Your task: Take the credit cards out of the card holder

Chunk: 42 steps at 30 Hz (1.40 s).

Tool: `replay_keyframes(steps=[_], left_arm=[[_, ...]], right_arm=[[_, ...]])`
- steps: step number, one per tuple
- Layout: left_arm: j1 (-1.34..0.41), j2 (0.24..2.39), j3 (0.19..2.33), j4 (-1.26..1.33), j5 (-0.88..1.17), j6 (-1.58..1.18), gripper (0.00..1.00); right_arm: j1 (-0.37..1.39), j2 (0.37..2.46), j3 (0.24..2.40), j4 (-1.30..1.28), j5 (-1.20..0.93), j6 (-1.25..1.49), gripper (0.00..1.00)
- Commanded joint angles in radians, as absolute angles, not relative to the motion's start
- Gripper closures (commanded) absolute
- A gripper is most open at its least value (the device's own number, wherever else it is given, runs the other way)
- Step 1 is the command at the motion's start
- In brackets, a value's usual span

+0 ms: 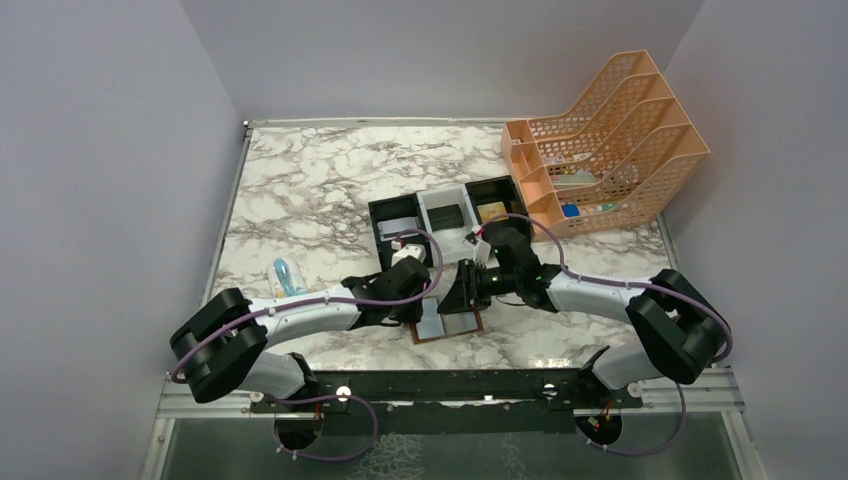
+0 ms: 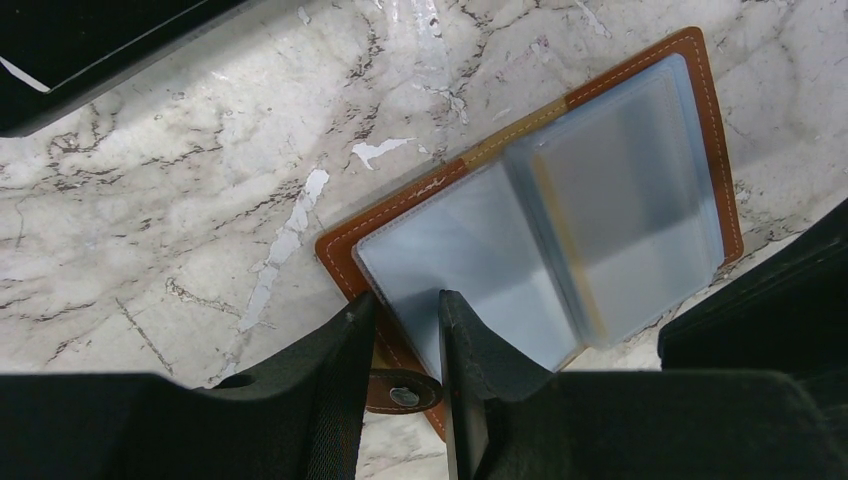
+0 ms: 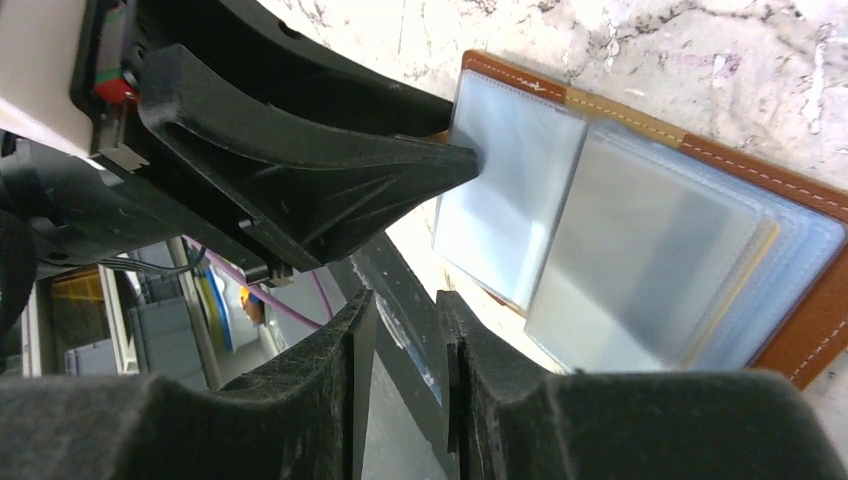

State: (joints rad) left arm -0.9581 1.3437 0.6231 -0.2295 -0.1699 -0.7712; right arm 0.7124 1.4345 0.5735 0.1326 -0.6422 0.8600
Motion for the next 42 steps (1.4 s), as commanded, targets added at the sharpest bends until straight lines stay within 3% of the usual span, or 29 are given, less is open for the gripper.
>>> replay_keyframes(steps=[1,7,11,26,42], left_arm=[[-0.962,1.312,0.65,-0.242,-0.169,-0.762,0.68],[-0.962,1.306,0.647,-0.245,-0.167,-0.767,0.68],[-0.962,1.305,0.643,-0.244,-0.165,-0.768,0.68],[-0.962,1.324,0.634,-0.224,-0.142,-0.766,0.68],[-0.962,1.358,0.635,-0.203,-0.112,-0.76,0.72]], right_arm=[[0.716,1.446,0.591,0.195,-0.706,0.858,0.71],[0.716,1.366,0.647,-0.13,-0.327,0.771,0.65],[0.716,1.364,0.667,-0.237,-0.225,0.731,0.6],[0.716,1.514,0.658,-0.134,-0.396,0.709,0.57],[0.716,1.452,0.625,0.005,-0.528,0.779,0.6]])
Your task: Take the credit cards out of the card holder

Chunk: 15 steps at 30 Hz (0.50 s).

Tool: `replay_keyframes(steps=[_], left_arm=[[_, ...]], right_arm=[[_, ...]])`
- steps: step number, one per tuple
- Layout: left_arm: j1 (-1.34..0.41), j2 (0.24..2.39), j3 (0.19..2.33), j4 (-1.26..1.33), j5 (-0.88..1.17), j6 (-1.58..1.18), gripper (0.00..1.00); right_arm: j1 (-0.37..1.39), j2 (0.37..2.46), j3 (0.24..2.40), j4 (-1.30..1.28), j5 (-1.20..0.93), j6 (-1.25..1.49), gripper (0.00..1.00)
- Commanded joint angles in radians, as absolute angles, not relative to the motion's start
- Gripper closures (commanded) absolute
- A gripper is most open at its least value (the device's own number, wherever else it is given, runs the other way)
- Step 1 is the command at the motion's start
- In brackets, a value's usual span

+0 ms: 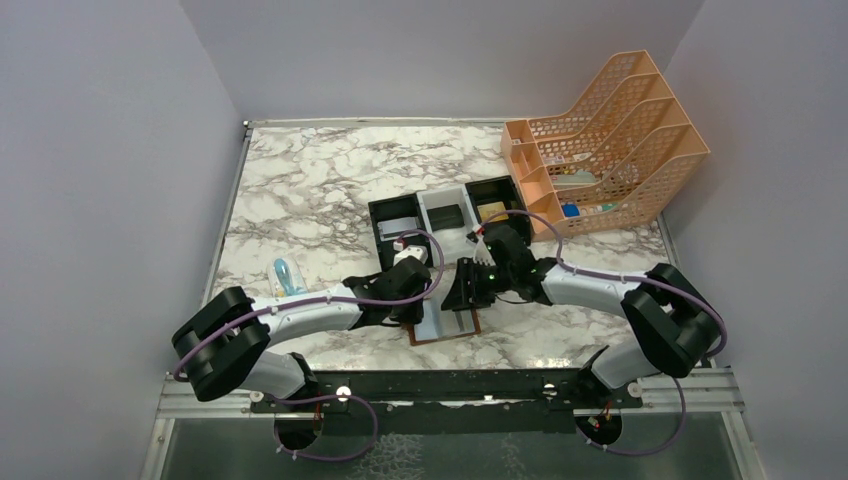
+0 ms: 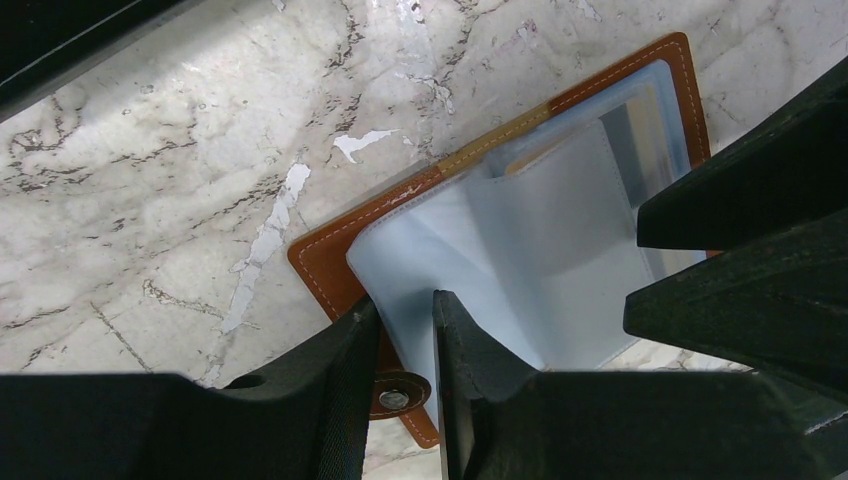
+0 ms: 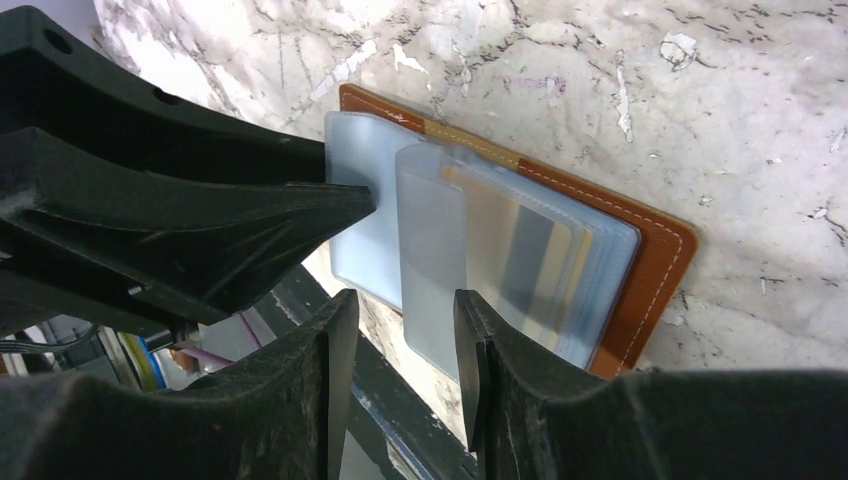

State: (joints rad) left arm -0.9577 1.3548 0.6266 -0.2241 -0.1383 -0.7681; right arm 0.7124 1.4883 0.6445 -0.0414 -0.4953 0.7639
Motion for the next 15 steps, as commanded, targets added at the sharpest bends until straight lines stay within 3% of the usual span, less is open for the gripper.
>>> replay_keyframes(steps=[1,15], left_arm=[[-0.962,1.359,0.635,-0.203,-0.112,-0.759,0.72],[-0.962,1.284,0.604,-0.214,-0.164,-0.802,0.71]], right_arm=[[0.716,1.447,0.622,0.015,-0.536,0.779,0.6],[0.723,1.607,0.66,0.337,-0.815,0.905,0.59]])
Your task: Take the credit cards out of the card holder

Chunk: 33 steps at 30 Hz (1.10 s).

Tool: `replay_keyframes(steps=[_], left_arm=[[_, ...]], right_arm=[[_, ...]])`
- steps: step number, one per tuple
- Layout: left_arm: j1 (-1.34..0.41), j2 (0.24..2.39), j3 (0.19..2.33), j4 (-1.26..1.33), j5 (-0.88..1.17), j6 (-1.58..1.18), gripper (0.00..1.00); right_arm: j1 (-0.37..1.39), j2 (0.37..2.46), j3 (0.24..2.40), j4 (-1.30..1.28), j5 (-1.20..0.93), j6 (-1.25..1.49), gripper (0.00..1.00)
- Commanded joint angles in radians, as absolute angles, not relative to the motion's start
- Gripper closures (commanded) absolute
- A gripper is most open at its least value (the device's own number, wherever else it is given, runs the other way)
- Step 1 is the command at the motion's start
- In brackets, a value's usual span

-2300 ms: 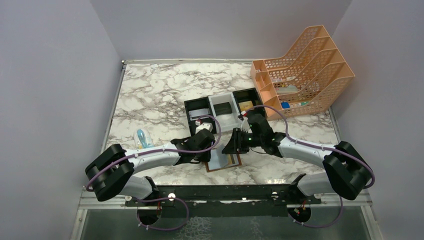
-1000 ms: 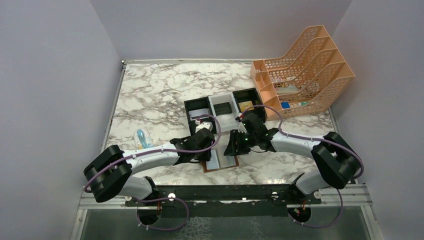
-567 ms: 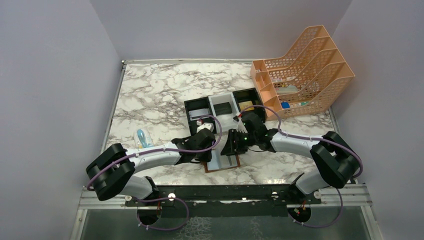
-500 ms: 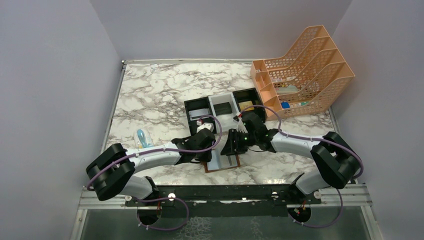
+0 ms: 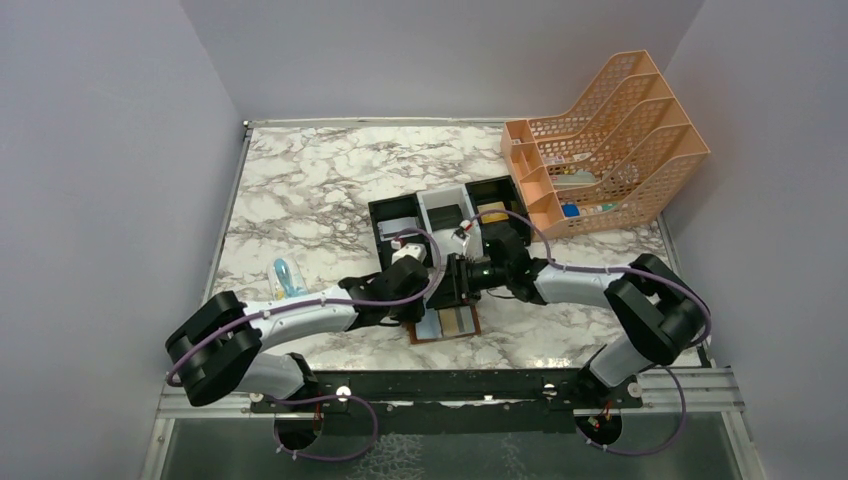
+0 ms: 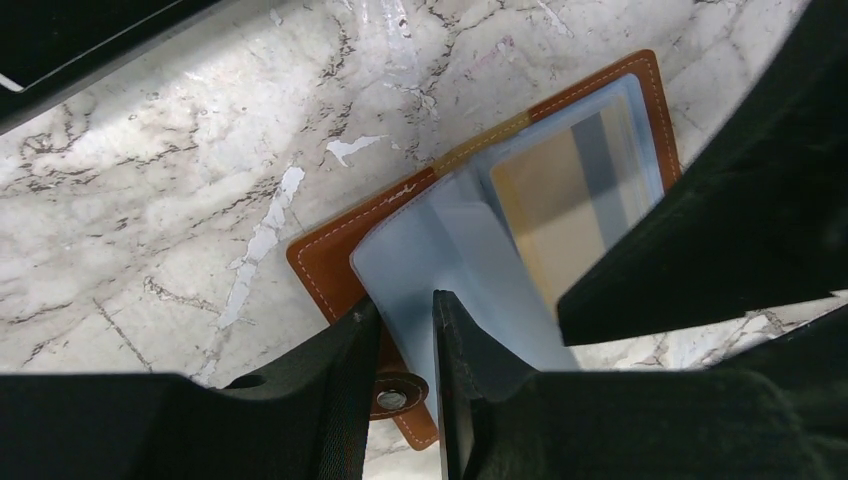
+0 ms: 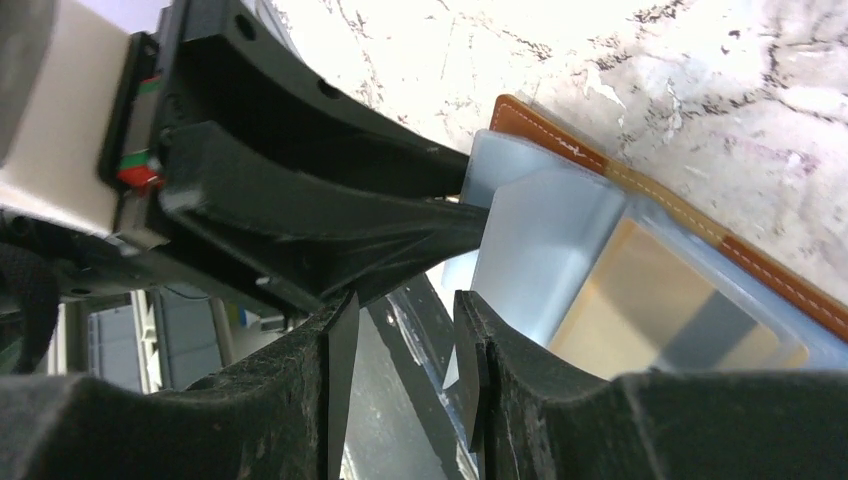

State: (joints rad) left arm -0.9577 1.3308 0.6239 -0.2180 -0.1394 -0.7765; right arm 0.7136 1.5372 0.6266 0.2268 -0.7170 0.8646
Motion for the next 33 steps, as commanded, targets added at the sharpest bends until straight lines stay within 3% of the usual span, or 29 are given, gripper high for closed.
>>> replay_keyframes(steps=[1,9,16,25,29,33], left_arm=[[-0.962,1.276,0.602,-0.22,-0.176,-0.81,0.71],[-0.963,1.167,0.579,-0.321,-0.289,-0.892,0.65],[-0.962,1.034,0.549,-0.364,-0.362,-0.952,0.5],[-0.96,1.023,0.522,-0.212,-0.24,-0.846,0.31],[-0.96,1.12,0.531,-0.153,-0.169,-0.823,0.29],[-0.961,1.225,0.564,-0.165,-0.145,-0.804,0.35]], right_arm=[[0.727,1.622,0.667,0.35,-0.821,0.91,0.59],[0.753,1.693,0.686,0.404,-0.844,0.937,0.59],[0.755,1.603,0.668,0.345,-0.807,0.9,0.55],[0.753,1.385,0.683,-0.185,-0.226,0.772,0.55],[0.753,1.335,0.658,-0.253,-0.155,0.76,0.55],[0.753,1.322,0.635,-0.251,-0.185,0.764,0.55]])
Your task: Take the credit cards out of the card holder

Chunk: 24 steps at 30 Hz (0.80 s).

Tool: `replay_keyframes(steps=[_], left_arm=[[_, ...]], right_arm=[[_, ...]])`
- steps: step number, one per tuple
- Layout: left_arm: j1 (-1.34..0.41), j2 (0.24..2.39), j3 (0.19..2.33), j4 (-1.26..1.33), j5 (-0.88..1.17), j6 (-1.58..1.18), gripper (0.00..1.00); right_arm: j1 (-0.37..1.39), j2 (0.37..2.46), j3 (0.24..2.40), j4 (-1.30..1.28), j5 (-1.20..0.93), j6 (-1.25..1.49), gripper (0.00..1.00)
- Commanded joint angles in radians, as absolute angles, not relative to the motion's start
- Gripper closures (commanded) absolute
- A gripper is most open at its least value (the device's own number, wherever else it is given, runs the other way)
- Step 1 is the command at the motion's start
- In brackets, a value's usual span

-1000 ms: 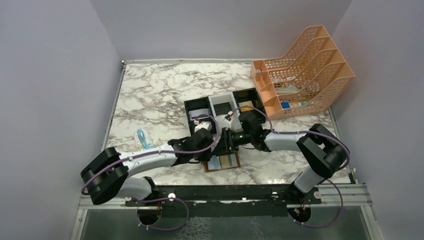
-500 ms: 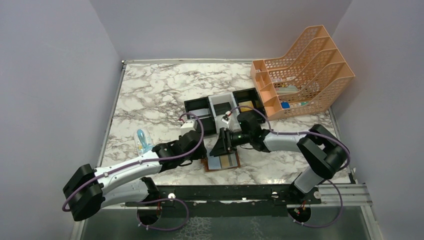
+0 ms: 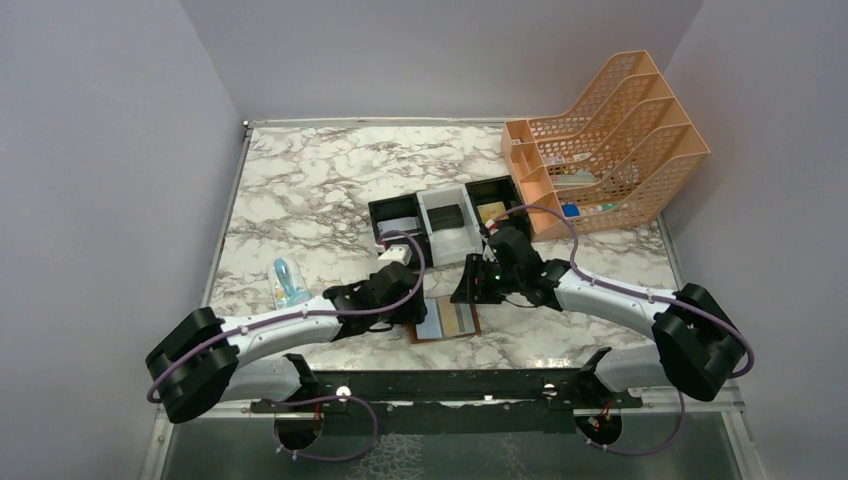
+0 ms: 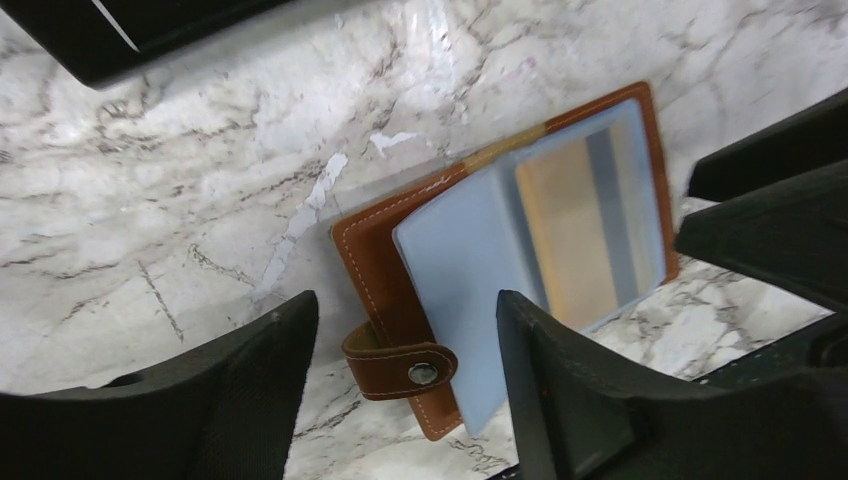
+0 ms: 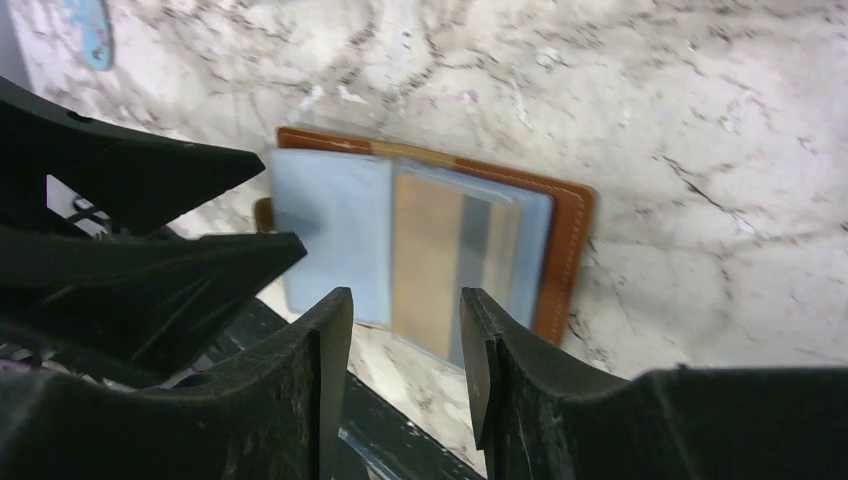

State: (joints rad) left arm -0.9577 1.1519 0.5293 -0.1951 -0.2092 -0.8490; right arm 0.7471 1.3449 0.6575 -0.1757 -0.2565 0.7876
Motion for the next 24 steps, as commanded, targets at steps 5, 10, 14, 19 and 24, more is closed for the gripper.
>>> replay_keyframes(steps=[5,10,14,19,24], left_arm=[[-0.96,1.293,0.593,-0.214,-0.15,-0.79,0.48],[-0.96,1.272,0.582,-0.213,-0.15,-0.795,0.48],[-0.96,1.249,0.571,-0.213,-0.151,-0.795,0.49],[-0.961,1.245,0.567,-0.21,-0.141,-0.787,0.55],[-0.96,1.262,0.566,-0.205,-0.129,-0.782,0.62]], right_arm=[[0.753,1.341,0.626,-0.238,-0.212,0.767,0.56],[0.753,1.361,0.624,-0.221,-0.234,0.764,0.56],[0.753,1.378,0.622,-0.188,-0.275,0.762,0.57],[0.753,1.417,0.618,-0.149,-0.322,0.76,0.59],[0.753,1.452,0.618,-0.151,-0.308,0.767,0.6]])
